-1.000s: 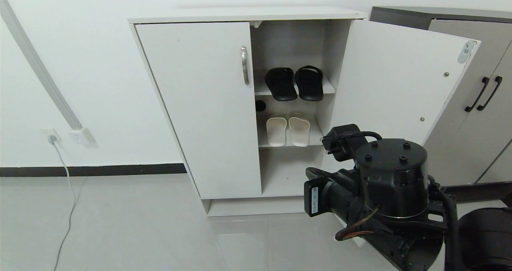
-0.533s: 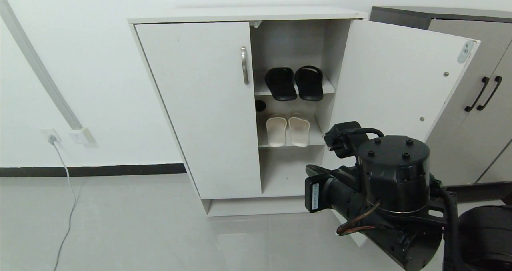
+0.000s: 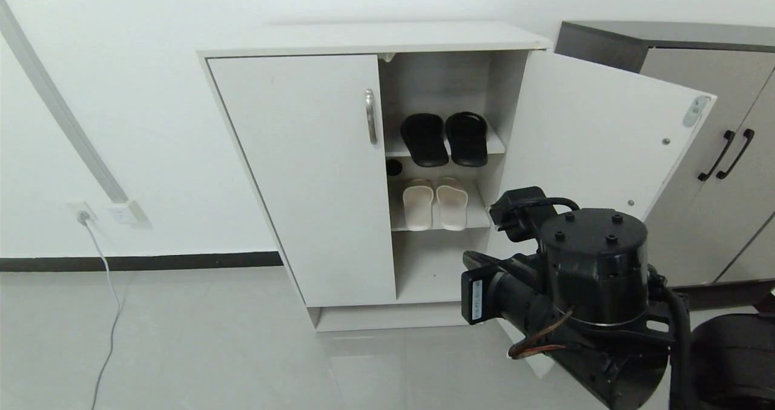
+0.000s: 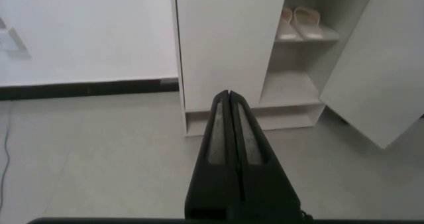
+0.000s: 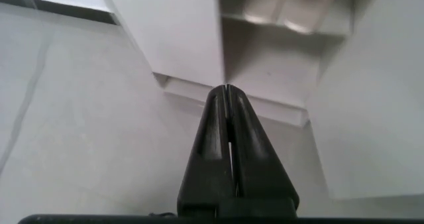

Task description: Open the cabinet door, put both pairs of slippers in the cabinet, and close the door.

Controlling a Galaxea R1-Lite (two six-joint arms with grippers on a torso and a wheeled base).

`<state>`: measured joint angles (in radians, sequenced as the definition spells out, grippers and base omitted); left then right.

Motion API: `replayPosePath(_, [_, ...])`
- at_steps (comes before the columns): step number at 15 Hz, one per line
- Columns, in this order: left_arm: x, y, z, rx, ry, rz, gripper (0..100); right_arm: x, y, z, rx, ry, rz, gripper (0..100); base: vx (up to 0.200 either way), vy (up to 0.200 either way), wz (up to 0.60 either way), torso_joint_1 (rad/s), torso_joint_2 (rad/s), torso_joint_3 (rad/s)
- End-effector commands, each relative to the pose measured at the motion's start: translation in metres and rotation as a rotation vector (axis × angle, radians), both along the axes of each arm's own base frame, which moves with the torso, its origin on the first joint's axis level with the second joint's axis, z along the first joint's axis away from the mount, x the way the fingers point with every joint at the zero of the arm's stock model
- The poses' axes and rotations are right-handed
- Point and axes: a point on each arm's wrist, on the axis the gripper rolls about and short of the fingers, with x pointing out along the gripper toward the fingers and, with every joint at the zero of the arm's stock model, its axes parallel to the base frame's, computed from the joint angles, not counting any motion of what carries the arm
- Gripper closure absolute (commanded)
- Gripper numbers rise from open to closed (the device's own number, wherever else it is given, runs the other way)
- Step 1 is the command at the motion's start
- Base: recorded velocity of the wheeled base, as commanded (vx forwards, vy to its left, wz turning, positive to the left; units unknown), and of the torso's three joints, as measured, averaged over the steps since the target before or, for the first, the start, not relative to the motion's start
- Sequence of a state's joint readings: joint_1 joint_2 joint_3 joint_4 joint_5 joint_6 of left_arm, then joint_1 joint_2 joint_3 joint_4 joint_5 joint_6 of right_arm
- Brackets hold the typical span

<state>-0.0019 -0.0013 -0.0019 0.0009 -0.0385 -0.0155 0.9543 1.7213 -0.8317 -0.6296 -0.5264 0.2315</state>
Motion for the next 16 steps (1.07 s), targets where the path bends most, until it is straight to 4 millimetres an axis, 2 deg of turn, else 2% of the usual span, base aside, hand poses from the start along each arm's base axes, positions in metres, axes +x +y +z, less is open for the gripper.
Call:
replayPosePath(1, [0.0001, 0.0, -0.0001, 0.0, 0.002, 0.001, 100, 0.0005, -0.0002, -0.0007, -0.003, 0.002, -0.001, 100, 0.0, 0.0, 0.0, 0.027, -0.53, -0.364])
replayPosePath(8, [0.0001, 0.0, -0.0001, 0.0, 0.002, 0.001, 100, 0.001, 0.0005, -0.002, -0.007, 0.003, -0.003, 100, 0.0, 0.0, 0.0, 0.113, -0.46, -0.348])
replayPosePath(16, [0.0001, 0.0, -0.0001, 0.003, 0.002, -0.001, 100, 0.0007, 0.0001, -0.0032, -0.009, 0.006, -0.003, 100, 0.0, 0.0, 0.0, 0.176, -0.49, -0.318])
